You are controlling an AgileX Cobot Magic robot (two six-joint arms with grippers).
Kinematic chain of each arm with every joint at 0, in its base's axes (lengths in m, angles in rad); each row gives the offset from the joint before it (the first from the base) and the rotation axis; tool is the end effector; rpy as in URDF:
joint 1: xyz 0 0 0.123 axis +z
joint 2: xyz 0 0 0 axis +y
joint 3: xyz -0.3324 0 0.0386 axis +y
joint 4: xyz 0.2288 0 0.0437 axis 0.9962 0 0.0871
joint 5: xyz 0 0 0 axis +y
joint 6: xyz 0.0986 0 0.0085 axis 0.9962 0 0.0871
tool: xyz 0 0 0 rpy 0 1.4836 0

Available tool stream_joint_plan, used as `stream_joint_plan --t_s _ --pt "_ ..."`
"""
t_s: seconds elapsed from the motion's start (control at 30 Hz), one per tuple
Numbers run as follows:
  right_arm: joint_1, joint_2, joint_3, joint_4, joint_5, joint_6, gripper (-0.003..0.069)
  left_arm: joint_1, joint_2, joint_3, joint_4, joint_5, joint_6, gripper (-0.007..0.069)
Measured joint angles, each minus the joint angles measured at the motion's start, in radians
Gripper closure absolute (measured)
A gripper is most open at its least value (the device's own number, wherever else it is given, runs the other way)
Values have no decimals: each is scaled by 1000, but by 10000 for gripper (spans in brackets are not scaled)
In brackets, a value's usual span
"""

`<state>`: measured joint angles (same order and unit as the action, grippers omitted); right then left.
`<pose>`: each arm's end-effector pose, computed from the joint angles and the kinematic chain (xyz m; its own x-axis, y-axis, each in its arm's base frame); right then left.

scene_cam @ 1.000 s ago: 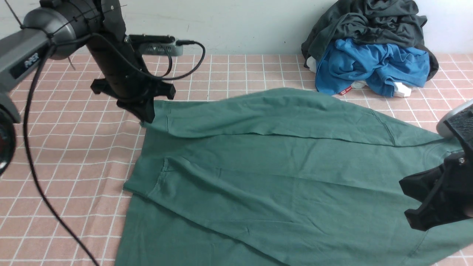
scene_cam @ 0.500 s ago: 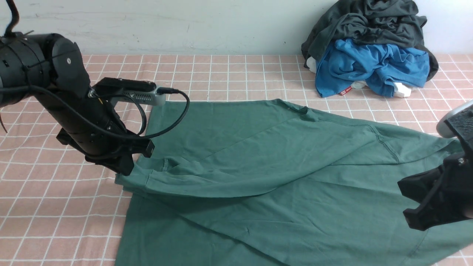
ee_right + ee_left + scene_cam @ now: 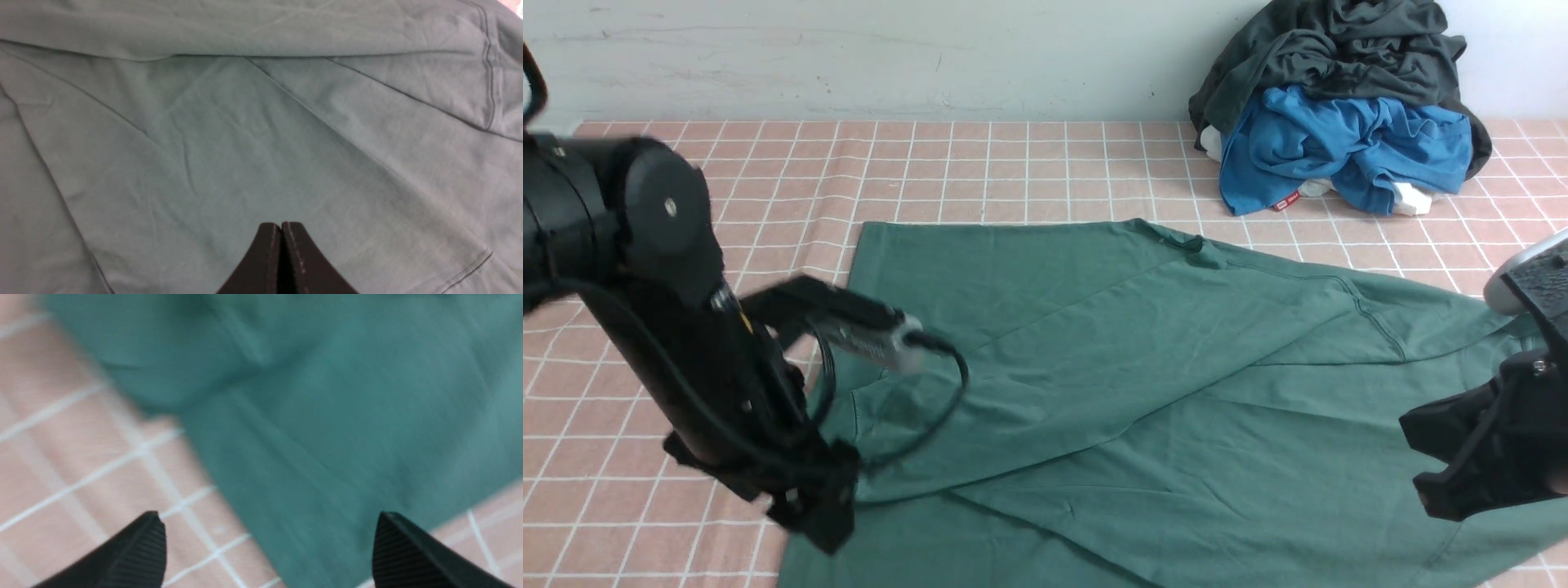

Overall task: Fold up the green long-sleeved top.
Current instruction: Use both arms simultaneously to clamp the lower edge of the clothing fabric

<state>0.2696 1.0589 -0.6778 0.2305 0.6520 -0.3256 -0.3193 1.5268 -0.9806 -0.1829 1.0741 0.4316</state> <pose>0.1484 0.0553 0.3084 -0.7184 -0.3431 -0.6052 -0.4489 0.8932 0.0265 0.2290 -0.0924 0.2777 -0.7863 0.6103 -0.0960 0.6177 0.7746 -0.1353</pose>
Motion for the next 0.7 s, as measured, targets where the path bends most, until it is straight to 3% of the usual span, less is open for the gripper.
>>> stream_joint_plan --t_s 0.17,0.33,0.43,0.53,0.7 --pt "0 0 0 13 0 -15 669 -180 -33 216 42 -157 199 -23" --pt "0 0 0 47 0 -43 669 -281 -34 335 115 -243 289 1" --pt "0 0 0 74 1 -69 669 -320 -36 375 149 -296 310 80" --pt "0 0 0 87 3 -85 669 -322 -38 380 197 -318 309 205" --pt "0 -10 0 101 5 -123 669 -322 -48 374 275 -353 188 515"
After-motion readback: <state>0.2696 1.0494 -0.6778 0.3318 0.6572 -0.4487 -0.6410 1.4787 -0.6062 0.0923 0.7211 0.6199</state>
